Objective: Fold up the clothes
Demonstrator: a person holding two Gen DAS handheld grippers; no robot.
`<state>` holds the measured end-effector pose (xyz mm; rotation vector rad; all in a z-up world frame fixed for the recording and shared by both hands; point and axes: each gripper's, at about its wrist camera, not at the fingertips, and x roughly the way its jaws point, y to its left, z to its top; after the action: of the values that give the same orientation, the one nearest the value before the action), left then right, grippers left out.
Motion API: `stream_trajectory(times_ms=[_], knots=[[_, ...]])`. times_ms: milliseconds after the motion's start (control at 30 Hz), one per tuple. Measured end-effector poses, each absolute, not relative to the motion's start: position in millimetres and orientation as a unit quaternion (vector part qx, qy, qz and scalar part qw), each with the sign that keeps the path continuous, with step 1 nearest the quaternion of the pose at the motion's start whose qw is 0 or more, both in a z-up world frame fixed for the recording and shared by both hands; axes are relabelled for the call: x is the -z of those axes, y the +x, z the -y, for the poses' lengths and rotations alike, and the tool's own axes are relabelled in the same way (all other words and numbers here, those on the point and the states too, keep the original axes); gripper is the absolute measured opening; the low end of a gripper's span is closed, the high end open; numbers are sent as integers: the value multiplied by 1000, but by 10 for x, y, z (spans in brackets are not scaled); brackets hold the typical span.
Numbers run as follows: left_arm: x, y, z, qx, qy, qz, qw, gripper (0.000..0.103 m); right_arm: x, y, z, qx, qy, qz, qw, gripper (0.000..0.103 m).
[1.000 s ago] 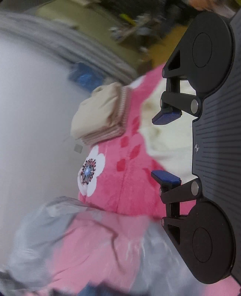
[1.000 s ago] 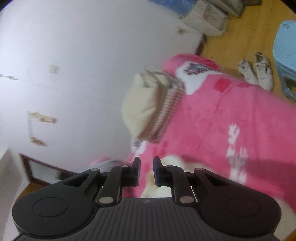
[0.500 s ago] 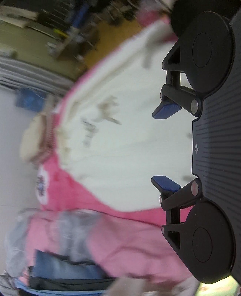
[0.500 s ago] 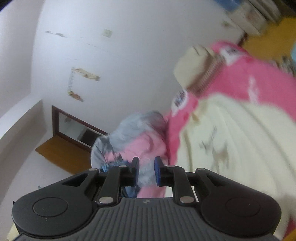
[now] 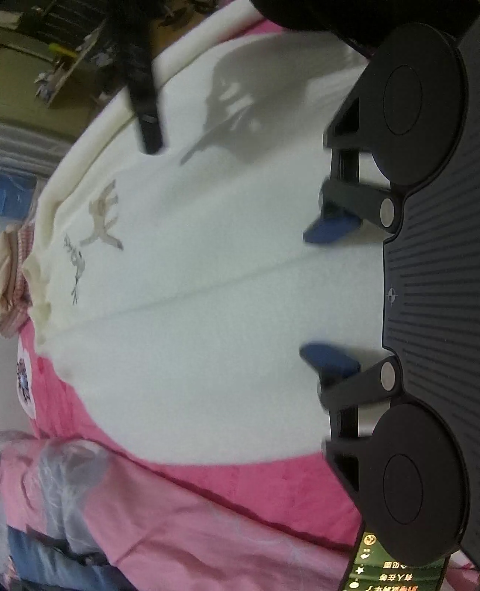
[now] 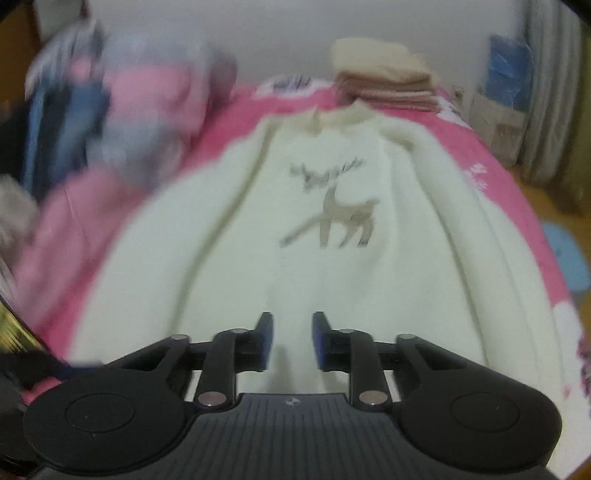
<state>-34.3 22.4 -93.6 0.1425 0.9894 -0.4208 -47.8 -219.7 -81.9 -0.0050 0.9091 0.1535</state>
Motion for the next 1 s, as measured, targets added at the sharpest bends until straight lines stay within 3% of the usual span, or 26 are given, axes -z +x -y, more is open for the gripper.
stream_trajectory(times_ms=[33,100,200,367,700,1000], knots=[[935,-342,-287,202,52,-472,857,39,874,-476,2149,-66,-15,-445,893,40],[925,-293,-395,202,27,-478,854,17,955,-460,2107,-55,-26,-455,889,43],[895,-270,-507,196,6,-481,855,6,1029,-438,2124,-49,-16,-467,883,44],[856,-272,-531,178,8,-473,863,4,1050,-456,2181,-27,-15,-470,882,62],[540,-294,-571,150,17,-431,890,3,1023,-459,2279,-14,-9,-460,888,62],[-97,-47,-840,81,43,-321,943,2,995,-452,2356,-11,-3,-450,893,62]])
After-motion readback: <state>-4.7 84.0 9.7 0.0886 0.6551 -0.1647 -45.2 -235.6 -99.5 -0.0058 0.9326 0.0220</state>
